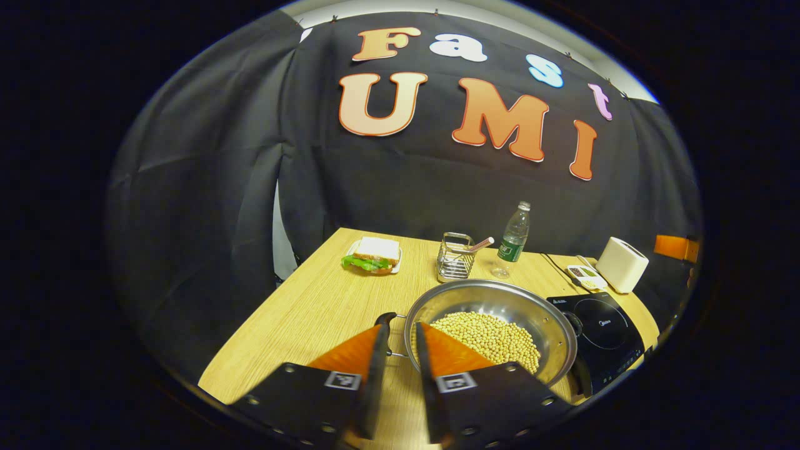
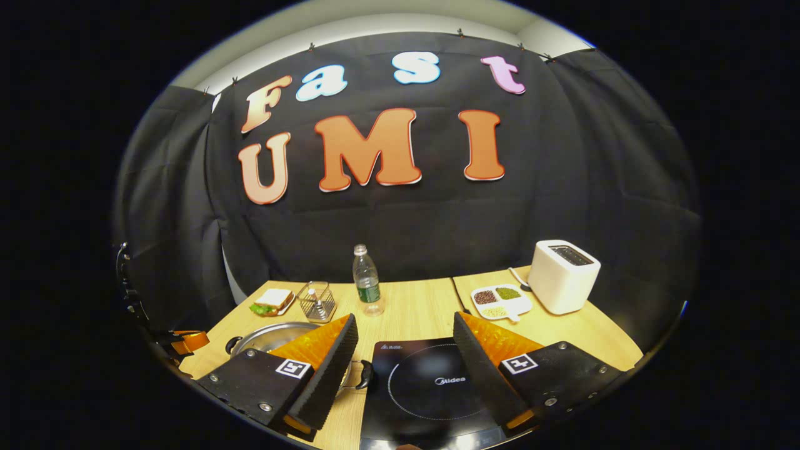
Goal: First push the handle of the pot to place it horizontally, then grasp the pot with both hands and set it on the induction cooktop.
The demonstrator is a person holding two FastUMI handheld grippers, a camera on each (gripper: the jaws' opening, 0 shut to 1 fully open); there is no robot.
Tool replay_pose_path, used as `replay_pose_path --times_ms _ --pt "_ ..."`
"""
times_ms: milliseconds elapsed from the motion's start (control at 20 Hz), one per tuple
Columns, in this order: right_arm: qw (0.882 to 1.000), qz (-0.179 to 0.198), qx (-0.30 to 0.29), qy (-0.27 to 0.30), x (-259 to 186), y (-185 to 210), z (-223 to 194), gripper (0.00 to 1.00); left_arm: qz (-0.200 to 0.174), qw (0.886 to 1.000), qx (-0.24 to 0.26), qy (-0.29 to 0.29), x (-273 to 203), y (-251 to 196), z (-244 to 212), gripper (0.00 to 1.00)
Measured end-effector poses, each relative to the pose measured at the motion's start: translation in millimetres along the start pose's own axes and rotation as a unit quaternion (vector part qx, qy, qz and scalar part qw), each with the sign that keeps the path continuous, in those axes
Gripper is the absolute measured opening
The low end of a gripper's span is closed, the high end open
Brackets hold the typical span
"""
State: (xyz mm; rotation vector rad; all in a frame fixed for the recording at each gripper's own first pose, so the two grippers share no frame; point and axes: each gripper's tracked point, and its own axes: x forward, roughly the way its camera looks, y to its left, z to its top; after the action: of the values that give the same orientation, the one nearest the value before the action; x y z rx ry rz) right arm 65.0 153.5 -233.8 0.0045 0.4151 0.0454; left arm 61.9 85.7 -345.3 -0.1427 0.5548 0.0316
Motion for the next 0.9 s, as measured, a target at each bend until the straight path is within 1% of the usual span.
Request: replay_pose_path --times_ms 100,250,300,350,450,550,600,700,900 --pt "1.000 0.013 -0.014 0.025 13 18 -20 0.95 -0.005 1.000 -0.007 0.018 13 8 -11 0.64" --pt "0.997 0.033 -0.020 0.072 32 41 -55 0.96 -0.009 0.999 0.003 0.034 27 16 -20 0.65" --pt "0.995 0.037 -0.021 0.088 38 47 -67 0.96 -0.010 0.999 0.007 0.039 33 17 -22 0.61" --pt "0.994 0.038 -0.025 0.103 43 53 -78 0.96 -0.010 0.999 0.011 0.043 36 18 -24 0.65" --pt "0.991 0.030 -0.039 0.122 54 54 -97 0.96 -0.011 0.999 0.016 0.044 46 19 -26 0.65" --pt "0.990 0.017 -0.052 0.130 66 51 -109 0.96 -0.018 0.999 0.019 0.043 53 18 -26 0.66" --pt "0.990 0.011 -0.055 0.132 71 49 -111 0.96 -0.020 0.998 0.022 0.047 57 17 -28 0.82" --pt "0.988 0.005 -0.055 0.141 78 49 -119 0.96 -0.019 0.998 0.026 0.055 65 19 -33 0.83" --pt "0.985 0.007 -0.060 0.161 87 52 -135 0.96 -0.015 0.997 0.033 0.071 78 23 -42 0.83"
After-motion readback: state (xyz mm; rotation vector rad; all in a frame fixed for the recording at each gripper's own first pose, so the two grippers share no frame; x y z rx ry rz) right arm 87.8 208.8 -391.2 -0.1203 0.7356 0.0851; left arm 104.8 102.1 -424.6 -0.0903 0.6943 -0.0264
